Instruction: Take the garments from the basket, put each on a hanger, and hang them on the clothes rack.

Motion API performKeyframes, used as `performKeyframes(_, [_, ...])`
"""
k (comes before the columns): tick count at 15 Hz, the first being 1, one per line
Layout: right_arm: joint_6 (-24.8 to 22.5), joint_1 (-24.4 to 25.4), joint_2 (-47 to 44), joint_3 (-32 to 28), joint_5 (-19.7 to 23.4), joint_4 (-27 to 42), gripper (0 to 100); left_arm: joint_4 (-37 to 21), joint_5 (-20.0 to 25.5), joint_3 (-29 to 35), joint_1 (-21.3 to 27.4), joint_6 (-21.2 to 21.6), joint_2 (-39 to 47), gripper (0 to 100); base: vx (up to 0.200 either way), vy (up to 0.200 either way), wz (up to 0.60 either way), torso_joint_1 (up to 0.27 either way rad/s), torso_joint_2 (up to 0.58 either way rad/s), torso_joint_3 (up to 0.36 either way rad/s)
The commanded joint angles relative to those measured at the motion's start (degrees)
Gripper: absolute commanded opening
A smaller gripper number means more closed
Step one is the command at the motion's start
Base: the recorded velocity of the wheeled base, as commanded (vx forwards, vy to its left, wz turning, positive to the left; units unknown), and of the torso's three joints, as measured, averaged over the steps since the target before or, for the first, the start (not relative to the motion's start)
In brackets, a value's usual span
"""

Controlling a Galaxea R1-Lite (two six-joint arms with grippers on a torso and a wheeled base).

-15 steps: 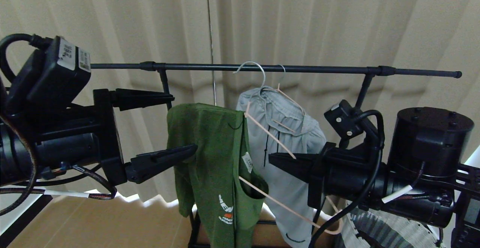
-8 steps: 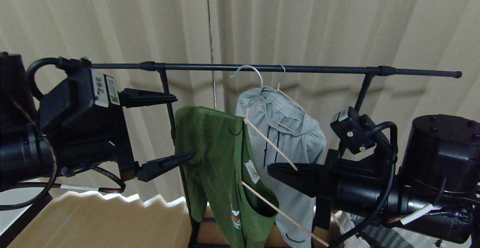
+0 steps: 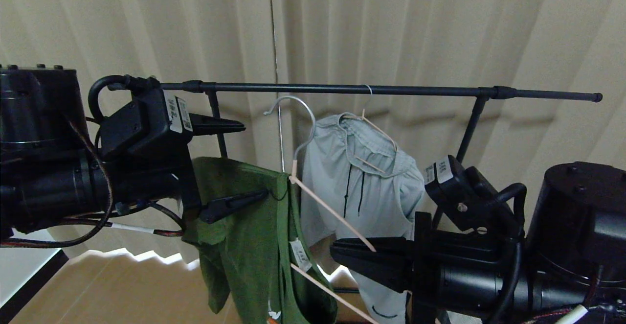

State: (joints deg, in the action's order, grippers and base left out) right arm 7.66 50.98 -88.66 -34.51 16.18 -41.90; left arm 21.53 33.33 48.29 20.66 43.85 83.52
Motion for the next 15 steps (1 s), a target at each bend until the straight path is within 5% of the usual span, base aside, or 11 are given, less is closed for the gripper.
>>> performKeyframes(1, [-0.7,0.2,-0.1,0.1,0.6,0.0,0,0.0,0.0,0.3,0.0,0.4,1.2,100,0.0,0.0,0.0,0.0,0.0,0.0])
performKeyframes(4, [-1.1,0.2,-0.1,0.1,0.8,-0.1,0,0.0,0.1,0.2,0.0,1.2,1.2,100,0.0,0.0,0.0,0.0,0.0,0.0])
performKeyframes(5, [-1.1,0.5,0.1,0.1,1.4,-0.1,0,0.0,0.1,0.2,0.0,1.5,1.2,0,0.0,0.0,0.0,0.0,0.0,0.0])
performKeyframes(15, [-1.1,0.5,0.9,0.6,2.2,-0.2,0,0.0,0.1,0.0,0.0,1.5,1.2,0,0.0,0.0,0.0,0.0,0.0,0.0])
